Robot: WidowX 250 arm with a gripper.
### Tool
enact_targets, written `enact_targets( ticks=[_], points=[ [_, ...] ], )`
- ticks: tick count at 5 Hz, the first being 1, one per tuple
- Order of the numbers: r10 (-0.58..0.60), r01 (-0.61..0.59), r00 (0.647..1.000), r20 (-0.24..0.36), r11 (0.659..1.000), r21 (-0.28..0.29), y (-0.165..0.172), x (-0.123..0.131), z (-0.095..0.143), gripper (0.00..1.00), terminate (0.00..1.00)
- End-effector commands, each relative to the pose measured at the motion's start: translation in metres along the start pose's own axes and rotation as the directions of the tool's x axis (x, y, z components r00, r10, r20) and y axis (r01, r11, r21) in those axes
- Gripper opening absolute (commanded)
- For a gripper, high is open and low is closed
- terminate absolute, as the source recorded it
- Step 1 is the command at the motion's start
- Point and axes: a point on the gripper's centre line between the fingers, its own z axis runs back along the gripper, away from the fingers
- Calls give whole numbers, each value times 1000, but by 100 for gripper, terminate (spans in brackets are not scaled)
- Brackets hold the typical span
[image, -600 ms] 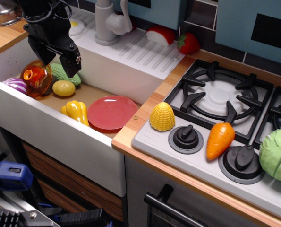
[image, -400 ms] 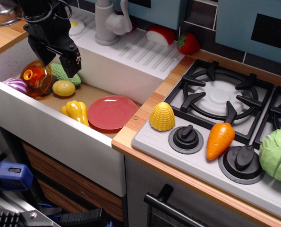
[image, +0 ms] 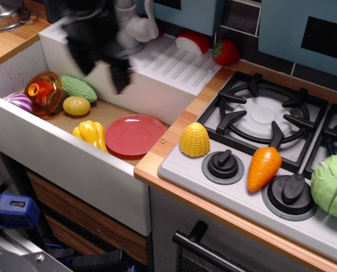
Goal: Put corn on plate
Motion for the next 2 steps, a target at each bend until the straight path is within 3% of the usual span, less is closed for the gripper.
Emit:
enact_targets(
  ticks=[1, 2],
  points=[
    [-53, 52, 997, 62, 998, 23, -36, 17, 41, 100, 0],
    [-91, 90, 994, 55, 996, 15, -75, 22, 49, 100, 0]
  ],
)
